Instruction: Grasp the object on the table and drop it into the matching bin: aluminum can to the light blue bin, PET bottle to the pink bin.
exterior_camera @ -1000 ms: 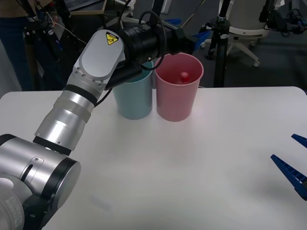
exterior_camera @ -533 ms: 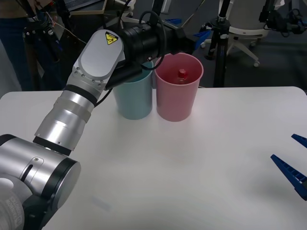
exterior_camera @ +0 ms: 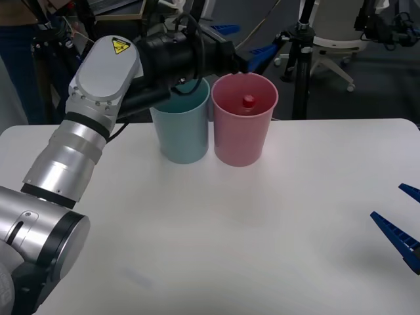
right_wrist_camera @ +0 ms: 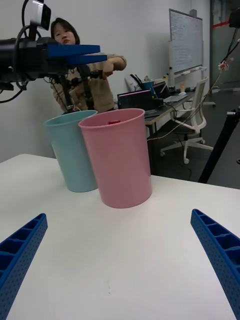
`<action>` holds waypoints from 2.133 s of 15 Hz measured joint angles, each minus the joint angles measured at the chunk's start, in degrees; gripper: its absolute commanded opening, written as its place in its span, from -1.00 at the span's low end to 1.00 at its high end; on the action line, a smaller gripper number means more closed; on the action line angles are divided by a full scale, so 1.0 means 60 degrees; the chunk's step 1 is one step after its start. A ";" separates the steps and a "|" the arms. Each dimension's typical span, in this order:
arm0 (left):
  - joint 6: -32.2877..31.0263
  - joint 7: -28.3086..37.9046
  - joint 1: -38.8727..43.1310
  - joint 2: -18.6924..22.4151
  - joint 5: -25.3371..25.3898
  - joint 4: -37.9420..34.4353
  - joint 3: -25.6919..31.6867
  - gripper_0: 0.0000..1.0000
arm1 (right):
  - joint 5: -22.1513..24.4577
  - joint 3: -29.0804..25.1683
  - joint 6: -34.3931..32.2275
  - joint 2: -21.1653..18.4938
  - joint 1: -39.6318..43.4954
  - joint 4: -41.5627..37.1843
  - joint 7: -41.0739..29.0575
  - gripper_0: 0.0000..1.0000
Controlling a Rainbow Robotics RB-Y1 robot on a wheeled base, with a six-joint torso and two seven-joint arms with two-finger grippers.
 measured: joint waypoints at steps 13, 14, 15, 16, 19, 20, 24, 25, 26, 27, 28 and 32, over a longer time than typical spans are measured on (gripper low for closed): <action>-0.1522 -0.4162 0.0791 0.4668 0.7637 -0.0027 -0.2889 1.00 | 0.0000 0.0000 0.0000 0.0000 0.0000 0.0000 0.0000 1.00; -0.1522 -0.4651 0.0970 0.5110 0.8244 -0.0135 -0.3155 1.00 | 0.0000 0.0000 0.0000 0.0000 0.0000 0.0000 0.0000 1.00; -0.1522 -0.5019 0.1236 0.5493 0.8648 -0.0318 -0.3229 1.00 | 0.0000 0.0000 0.0000 0.0000 0.0000 0.0000 0.0000 1.00; -0.1523 -0.5211 0.1505 0.5784 0.8923 -0.0521 -0.3224 1.00 | 0.0000 0.0000 0.0000 0.0000 0.0000 0.0000 0.0000 1.00; -0.1572 -0.5348 0.2712 0.6421 0.9330 -0.1538 -0.2512 1.00 | 0.0000 0.0000 0.0000 0.0000 0.0000 0.0000 0.0000 1.00; -0.1615 -0.5334 0.3179 0.6532 0.9296 -0.1921 -0.2135 1.00 | 0.0000 0.0000 0.0000 0.0000 0.0000 0.0000 0.0000 1.00; -0.1891 -0.5275 0.5302 0.6787 0.8925 -0.3550 -0.0372 1.00 | 0.0000 0.0000 0.0000 0.0000 0.0000 0.0000 0.0000 1.00; -0.2042 -0.5248 0.5828 0.6735 0.8703 -0.3881 0.0129 1.00 | 0.0000 0.0000 0.0000 0.0000 0.0000 0.0000 0.0000 1.00; -0.2203 -0.5220 0.6358 0.6673 0.8511 -0.4200 0.0628 1.00 | 0.0000 0.0000 0.0000 0.0000 0.0000 0.0000 0.0000 1.00; -0.2370 -0.5183 0.6939 0.6581 0.8301 -0.4555 0.1169 1.00 | 0.0000 0.0000 0.0000 0.0000 0.0000 0.0000 0.0000 1.00; -0.2561 -0.5132 0.7466 0.6420 0.8074 -0.4838 0.1706 1.00 | 0.0000 0.0000 0.0000 0.0000 0.0000 0.0000 0.0000 1.00; -0.3614 -0.4828 0.8892 0.5405 0.6899 -0.5289 0.3625 1.00 | 0.0000 0.0000 0.0000 0.0000 0.0000 0.0000 0.0000 1.00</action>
